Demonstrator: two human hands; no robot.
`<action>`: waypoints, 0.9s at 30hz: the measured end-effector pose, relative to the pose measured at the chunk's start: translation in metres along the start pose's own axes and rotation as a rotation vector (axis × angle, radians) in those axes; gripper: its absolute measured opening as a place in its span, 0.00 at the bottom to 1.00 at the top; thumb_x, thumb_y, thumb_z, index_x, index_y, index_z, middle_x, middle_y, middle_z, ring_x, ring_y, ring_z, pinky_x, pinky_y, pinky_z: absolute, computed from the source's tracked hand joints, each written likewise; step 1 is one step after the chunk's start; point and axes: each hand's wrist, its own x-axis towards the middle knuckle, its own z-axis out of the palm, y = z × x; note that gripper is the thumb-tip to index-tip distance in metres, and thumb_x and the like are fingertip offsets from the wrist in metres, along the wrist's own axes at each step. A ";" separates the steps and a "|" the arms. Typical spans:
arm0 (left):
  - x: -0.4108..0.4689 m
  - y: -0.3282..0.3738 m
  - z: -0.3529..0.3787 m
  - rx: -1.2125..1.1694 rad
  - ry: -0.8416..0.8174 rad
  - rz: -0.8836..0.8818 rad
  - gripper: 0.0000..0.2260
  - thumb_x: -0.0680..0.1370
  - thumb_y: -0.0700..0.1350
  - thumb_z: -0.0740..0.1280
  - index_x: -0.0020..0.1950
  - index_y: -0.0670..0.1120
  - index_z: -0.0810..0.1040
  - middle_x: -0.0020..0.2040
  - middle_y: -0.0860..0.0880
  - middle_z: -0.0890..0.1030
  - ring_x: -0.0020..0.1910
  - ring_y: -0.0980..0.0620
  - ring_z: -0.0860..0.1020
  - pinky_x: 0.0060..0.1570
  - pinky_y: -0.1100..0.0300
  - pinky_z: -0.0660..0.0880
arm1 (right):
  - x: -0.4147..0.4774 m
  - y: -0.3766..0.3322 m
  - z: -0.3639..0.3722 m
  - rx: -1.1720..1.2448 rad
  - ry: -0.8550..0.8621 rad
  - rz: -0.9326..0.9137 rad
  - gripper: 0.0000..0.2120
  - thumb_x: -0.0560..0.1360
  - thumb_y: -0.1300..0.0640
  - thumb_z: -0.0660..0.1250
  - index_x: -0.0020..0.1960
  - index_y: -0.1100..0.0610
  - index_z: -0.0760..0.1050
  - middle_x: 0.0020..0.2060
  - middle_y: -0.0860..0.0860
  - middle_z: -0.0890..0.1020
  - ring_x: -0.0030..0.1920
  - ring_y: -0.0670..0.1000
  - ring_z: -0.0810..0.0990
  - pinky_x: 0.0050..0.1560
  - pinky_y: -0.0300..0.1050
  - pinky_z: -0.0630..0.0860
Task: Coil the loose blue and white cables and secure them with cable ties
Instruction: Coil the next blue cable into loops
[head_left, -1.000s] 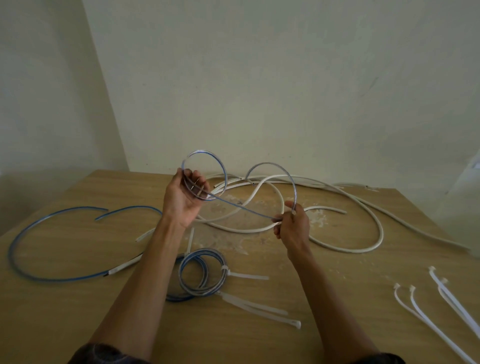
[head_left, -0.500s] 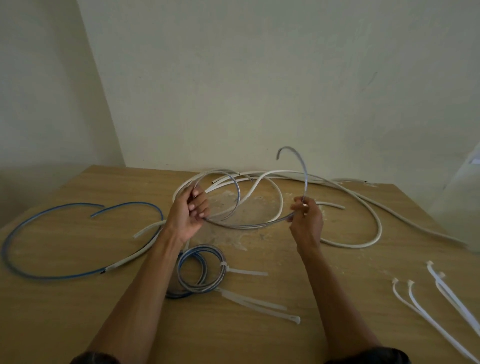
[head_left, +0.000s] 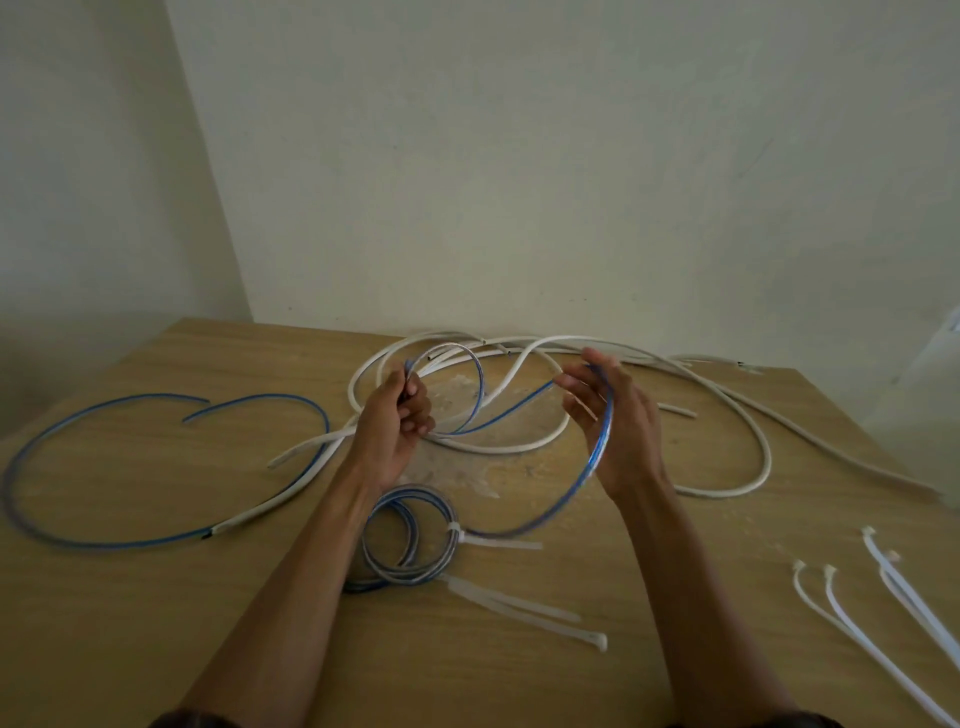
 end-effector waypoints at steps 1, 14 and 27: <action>0.000 0.000 0.003 0.008 -0.004 0.006 0.19 0.86 0.53 0.52 0.39 0.47 0.68 0.28 0.53 0.61 0.26 0.55 0.57 0.28 0.61 0.60 | -0.002 0.000 0.001 -0.018 -0.038 -0.023 0.13 0.84 0.57 0.61 0.65 0.58 0.77 0.53 0.58 0.85 0.47 0.54 0.85 0.45 0.44 0.79; 0.003 -0.003 0.044 -0.096 0.066 -0.032 0.20 0.87 0.53 0.53 0.52 0.42 0.78 0.39 0.45 0.81 0.38 0.50 0.79 0.41 0.57 0.78 | 0.007 0.049 0.068 -1.032 -0.169 -0.512 0.07 0.76 0.57 0.74 0.54 0.53 0.86 0.42 0.48 0.83 0.39 0.45 0.80 0.38 0.41 0.77; -0.004 -0.012 0.035 -0.402 0.138 -0.144 0.23 0.87 0.54 0.52 0.33 0.48 0.67 0.26 0.53 0.59 0.24 0.55 0.58 0.27 0.61 0.63 | -0.006 0.084 0.028 -1.407 -0.317 -0.728 0.11 0.71 0.49 0.77 0.45 0.53 0.78 0.40 0.46 0.79 0.41 0.49 0.76 0.46 0.48 0.73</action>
